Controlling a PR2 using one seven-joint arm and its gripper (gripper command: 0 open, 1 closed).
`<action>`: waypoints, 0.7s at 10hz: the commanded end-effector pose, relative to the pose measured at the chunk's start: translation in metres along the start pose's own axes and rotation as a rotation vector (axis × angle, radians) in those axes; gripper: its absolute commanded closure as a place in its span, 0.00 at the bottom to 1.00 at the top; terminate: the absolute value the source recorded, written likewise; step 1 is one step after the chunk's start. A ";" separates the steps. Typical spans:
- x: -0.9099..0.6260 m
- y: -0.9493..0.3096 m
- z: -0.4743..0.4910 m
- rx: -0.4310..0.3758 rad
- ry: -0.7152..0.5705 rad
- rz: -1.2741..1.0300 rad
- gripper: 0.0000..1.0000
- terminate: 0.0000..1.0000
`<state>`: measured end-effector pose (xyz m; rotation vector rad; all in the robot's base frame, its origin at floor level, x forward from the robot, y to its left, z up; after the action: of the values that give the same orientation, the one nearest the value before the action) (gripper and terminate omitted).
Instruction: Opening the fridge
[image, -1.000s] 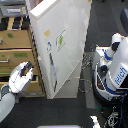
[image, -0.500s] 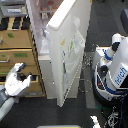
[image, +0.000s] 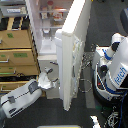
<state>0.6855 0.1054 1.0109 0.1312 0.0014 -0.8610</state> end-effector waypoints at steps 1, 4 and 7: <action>0.224 -0.389 0.214 0.047 -0.113 -0.305 0.00 0.00; 0.118 -0.591 0.368 -0.017 -0.323 -0.627 0.00 0.00; 0.224 -0.480 0.287 -0.081 -0.413 -0.728 0.00 0.00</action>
<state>0.7050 -0.1549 1.0335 0.1889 -0.0096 -0.9594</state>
